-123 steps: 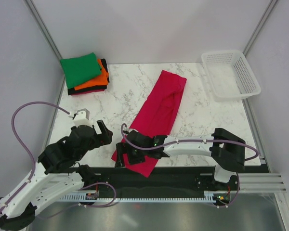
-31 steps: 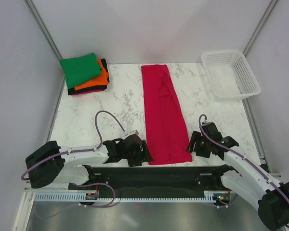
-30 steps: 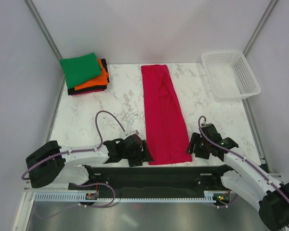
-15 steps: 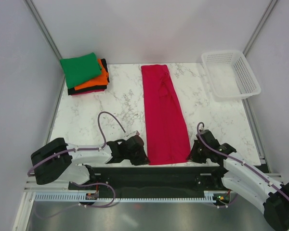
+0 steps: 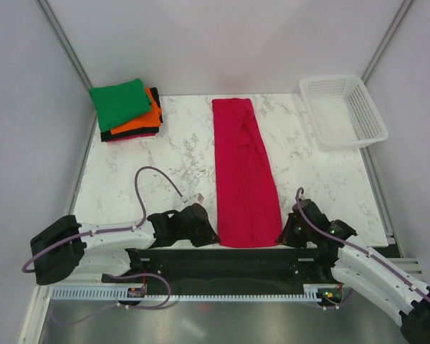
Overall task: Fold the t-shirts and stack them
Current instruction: Fold the tshirt
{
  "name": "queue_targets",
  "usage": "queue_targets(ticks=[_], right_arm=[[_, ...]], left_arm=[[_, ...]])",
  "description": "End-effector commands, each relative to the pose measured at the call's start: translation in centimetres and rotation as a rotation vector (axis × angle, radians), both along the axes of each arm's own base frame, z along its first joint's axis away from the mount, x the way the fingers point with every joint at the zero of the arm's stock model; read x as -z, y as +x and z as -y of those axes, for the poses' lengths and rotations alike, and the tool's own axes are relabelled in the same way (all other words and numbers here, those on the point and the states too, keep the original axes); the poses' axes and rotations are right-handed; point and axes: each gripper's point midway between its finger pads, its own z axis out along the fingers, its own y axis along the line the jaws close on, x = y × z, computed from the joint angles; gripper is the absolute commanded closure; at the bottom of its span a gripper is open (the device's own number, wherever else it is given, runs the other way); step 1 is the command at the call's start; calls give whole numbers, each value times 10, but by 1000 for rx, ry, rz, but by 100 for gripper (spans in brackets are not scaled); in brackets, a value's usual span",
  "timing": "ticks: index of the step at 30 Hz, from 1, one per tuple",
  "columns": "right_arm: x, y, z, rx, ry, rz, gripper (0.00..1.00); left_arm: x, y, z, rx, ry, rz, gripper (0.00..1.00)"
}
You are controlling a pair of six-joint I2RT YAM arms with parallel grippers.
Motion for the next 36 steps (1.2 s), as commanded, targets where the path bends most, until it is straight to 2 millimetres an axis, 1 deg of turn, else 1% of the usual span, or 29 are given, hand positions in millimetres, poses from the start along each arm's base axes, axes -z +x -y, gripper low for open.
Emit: queue_targets(ticks=[1,4,7,8,10,11,12,13,14,15,16,17,18,19,20,21,22,23,24,25,26,27,28,29,30,32,33,35,36], right_arm=[[-14,-10,-1,7,22,-25,100],[-31,-8,-2,9,34,-3,100],[-53,9,-2,29,10,62,100],[-73,21,-5,36,17,109,100],[-84,39,-2,36,-60,147,100],[-106,59,-1,62,-88,220,100],[-105,70,-1,58,-141,205,100],[-112,81,-1,46,-173,233,100],[-133,100,-3,62,-183,290,100],[-128,111,-6,55,-221,269,100],[-134,127,-5,70,-227,293,100],[-148,144,-7,66,-229,327,100],[-140,156,-7,59,-252,298,100],[-143,174,-2,89,-248,313,100],[-154,190,-3,83,-248,341,100],[-143,204,0,90,-272,308,100],[-141,214,-1,86,-283,306,100],[-149,227,-3,87,-282,326,100],[-136,238,-6,68,-297,304,100],[-132,246,-4,72,-304,296,100],[-135,258,-7,72,-299,306,100],[-126,271,-9,60,-299,290,100],[-122,278,-9,59,-300,281,100],[-118,284,-11,54,-294,277,100],[-106,292,-13,42,-292,258,100],[-107,308,-15,50,-283,263,100],[-95,313,-14,50,-290,237,100],[-96,326,-14,62,-288,244,100],[-85,330,-11,65,-299,223,100]], left_arm=[[-16,-1,-1,-30,-20,38,98],[-28,-8,-5,-30,-27,39,98],[-48,1,-11,-69,-25,86,98],[-54,10,-16,-99,-3,129,98],[-72,27,-23,-112,36,187,98],[-80,35,-23,-116,41,207,98],[-83,42,-24,-112,55,218,98],[-98,62,-26,-128,54,254,98],[-102,69,-26,-122,50,252,98],[-100,79,-27,-119,73,244,98],[-114,101,-32,-141,73,278,98],[-116,110,-30,-131,69,275,98],[-120,120,-31,-134,69,282,98],[-121,143,-35,-147,93,285,98],[-124,151,-31,-134,76,278,98],[-125,161,-32,-120,85,285,98],[-121,182,-34,-141,103,269,98],[-120,189,-30,-124,89,254,98],[-116,198,-29,-122,94,243,98],[-110,215,-29,-126,108,228,98],[-104,221,-27,-115,104,206,98],[-97,235,-25,-111,104,187,98],[-105,243,-26,-119,95,209,98],[-87,248,-24,-106,108,165,98],[-84,255,-24,-105,111,165,98],[-84,270,-24,-112,101,165,98],[-77,279,-24,-112,108,156,98],[-73,292,-28,-123,105,149,98],[-67,300,-27,-118,108,143,98]])
